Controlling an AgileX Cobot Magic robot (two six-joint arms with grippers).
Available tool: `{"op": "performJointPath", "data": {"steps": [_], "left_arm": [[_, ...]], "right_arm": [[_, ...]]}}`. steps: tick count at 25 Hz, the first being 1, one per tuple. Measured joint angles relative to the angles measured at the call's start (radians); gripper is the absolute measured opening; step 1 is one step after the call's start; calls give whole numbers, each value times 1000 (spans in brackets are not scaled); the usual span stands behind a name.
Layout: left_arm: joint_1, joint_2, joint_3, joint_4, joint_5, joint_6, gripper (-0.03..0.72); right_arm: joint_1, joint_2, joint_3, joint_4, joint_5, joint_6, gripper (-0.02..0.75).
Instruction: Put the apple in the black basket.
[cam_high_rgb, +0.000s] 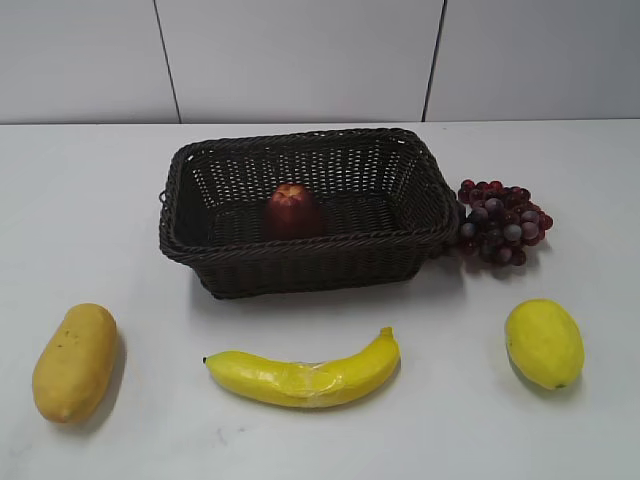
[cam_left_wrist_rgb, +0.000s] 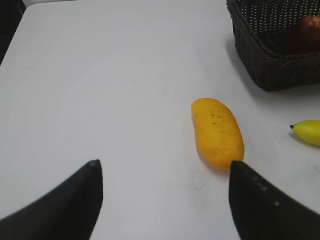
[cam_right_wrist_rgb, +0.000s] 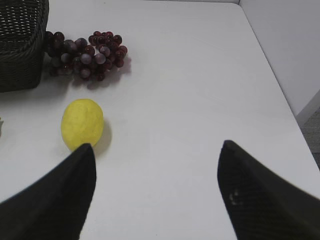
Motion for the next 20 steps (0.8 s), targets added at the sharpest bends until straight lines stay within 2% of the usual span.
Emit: {"op": "performJointPath", "data": {"steps": [20], "left_arm": [[0, -53, 7, 2, -3, 0, 589]], "right_arm": [[0, 0, 0, 0, 0, 0, 571]]}}
